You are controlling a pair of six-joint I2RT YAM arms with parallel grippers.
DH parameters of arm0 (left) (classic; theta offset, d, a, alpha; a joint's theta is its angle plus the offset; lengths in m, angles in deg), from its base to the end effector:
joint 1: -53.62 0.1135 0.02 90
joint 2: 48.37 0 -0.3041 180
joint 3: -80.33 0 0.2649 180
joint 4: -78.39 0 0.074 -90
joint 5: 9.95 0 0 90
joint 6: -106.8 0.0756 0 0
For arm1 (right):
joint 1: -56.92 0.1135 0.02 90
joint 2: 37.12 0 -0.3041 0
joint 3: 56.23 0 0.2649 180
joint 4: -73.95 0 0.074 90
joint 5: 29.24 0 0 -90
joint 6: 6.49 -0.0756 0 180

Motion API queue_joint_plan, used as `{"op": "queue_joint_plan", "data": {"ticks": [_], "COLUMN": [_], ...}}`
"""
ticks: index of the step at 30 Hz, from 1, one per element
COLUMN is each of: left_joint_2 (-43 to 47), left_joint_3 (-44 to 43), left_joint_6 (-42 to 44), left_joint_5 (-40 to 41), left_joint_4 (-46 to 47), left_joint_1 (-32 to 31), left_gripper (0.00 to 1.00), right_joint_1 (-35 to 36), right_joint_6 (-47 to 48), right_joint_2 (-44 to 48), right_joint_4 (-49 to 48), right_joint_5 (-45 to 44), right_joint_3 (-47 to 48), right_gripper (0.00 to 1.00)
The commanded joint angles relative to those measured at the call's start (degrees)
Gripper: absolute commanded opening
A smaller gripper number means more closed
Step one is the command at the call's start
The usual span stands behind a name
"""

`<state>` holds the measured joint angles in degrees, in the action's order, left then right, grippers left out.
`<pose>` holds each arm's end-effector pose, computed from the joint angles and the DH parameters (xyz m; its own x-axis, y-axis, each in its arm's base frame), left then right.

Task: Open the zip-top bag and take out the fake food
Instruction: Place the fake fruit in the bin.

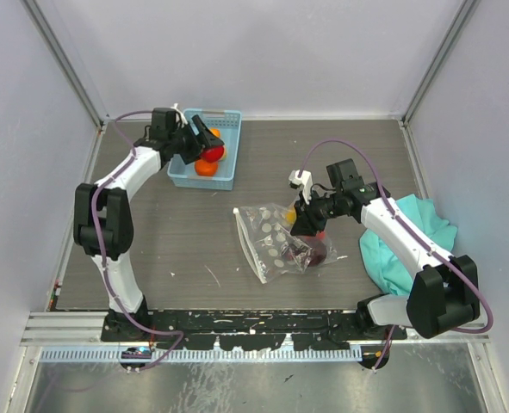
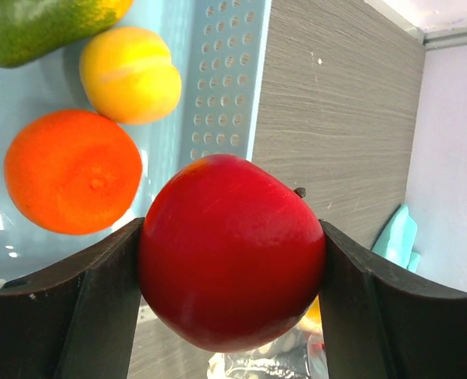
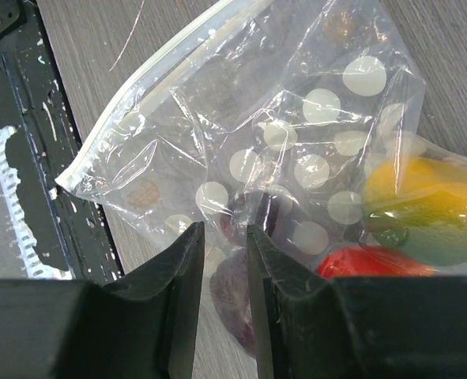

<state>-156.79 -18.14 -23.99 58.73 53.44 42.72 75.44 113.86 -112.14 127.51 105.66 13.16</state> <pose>0.4813 -0.1207 0.2736 -0.7317 -0.4789 -0.4850 -0.0120 0.7206 -0.6933 0.2394 0.1365 0.2717 -0.4159 -0.5168 -0.7483 -0.9015 0.3427 0.2644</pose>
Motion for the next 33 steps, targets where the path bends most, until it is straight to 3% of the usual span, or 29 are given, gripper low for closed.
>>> {"op": "queue_joint_plan", "data": {"ticks": [1,6,9,10,11,12,21,33], "left_joint_2": [-2.83,-6.90,-8.80,-9.31,-9.90,-10.23,-8.29,11.90], "left_joint_3": [-6.24,-12.48,-15.51,-16.34,-17.16,-18.02,-19.56,1.61], "left_joint_6": [2.12,3.87,4.70,4.76,4.80,5.03,7.61,12.94], "left_joint_5": [1.50,3.65,4.96,5.61,5.99,6.39,9.06,11.16], "left_joint_4": [-4.33,-9.59,-12.25,-13.05,-13.97,-14.66,-16.06,-4.68], "left_joint_1": [0.75,0.71,0.70,0.70,0.70,0.70,0.73,0.64], "left_gripper": [0.09,0.14,0.32,0.47,0.69,0.98,0.98,0.98], "right_joint_1": [-0.26,-0.25,-0.32,-0.33,-0.30,-0.28,-0.32,-0.28], "right_joint_6": [1.10,1.21,1.30,1.37,1.38,1.42,2.25,7.27], "right_joint_2": [1.37,1.54,1.74,1.88,1.97,2.02,2.49,6.38], "right_joint_4": [-0.30,-0.17,-0.04,-0.04,-0.04,-0.04,0.45,2.68], "right_joint_5": [1.80,2.02,2.03,2.07,2.07,2.23,3.11,9.09], "right_joint_3": [1.14,1.15,1.16,1.16,1.14,1.16,1.15,0.77], "right_gripper": [0.34,0.34,0.34,0.35,0.35,0.35,0.37,0.41]}}
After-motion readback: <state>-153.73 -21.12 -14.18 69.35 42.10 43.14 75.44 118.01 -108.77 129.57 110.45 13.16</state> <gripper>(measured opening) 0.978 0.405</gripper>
